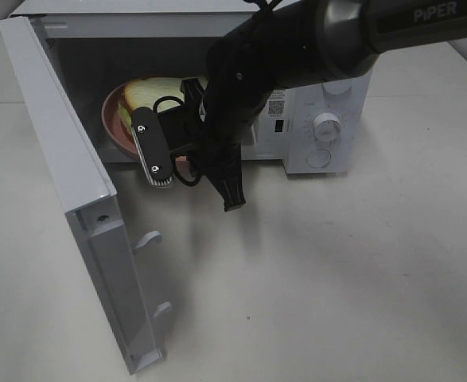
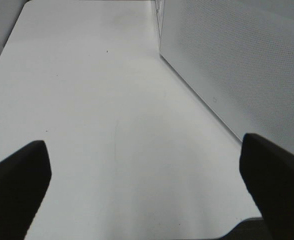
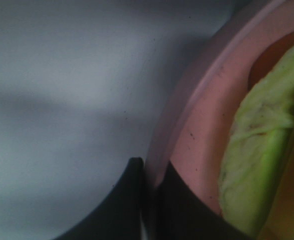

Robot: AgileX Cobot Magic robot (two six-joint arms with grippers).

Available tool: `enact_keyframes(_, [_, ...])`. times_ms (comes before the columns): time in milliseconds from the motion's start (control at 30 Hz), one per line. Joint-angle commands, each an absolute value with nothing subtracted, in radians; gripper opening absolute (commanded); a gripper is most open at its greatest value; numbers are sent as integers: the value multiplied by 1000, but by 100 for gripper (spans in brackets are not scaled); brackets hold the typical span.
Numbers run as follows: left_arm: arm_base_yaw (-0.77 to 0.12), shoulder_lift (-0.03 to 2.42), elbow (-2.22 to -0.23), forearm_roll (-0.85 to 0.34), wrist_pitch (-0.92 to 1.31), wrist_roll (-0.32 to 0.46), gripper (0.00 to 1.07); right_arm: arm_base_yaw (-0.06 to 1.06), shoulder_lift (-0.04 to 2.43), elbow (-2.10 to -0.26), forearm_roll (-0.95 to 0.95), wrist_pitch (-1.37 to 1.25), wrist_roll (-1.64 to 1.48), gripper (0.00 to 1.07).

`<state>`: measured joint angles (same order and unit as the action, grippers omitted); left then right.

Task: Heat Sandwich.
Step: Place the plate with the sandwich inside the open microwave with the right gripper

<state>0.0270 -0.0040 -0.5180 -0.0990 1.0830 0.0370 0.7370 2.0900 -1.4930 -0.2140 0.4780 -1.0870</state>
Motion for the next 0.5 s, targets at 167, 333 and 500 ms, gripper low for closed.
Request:
enact_keyframes(167, [28,-21,-517,-95,1071,35,98,732,2155,-1625,-228,505,-1014,0])
enact_keyframes(333, [28,-21,-517,-93,1071,35,98,732,2186,-1690,-235,537,-1003,0])
enact_keyframes(500, [28,-21,-517,-93,1072,35,98,721,2222,-1760,-235,583,-1000,0])
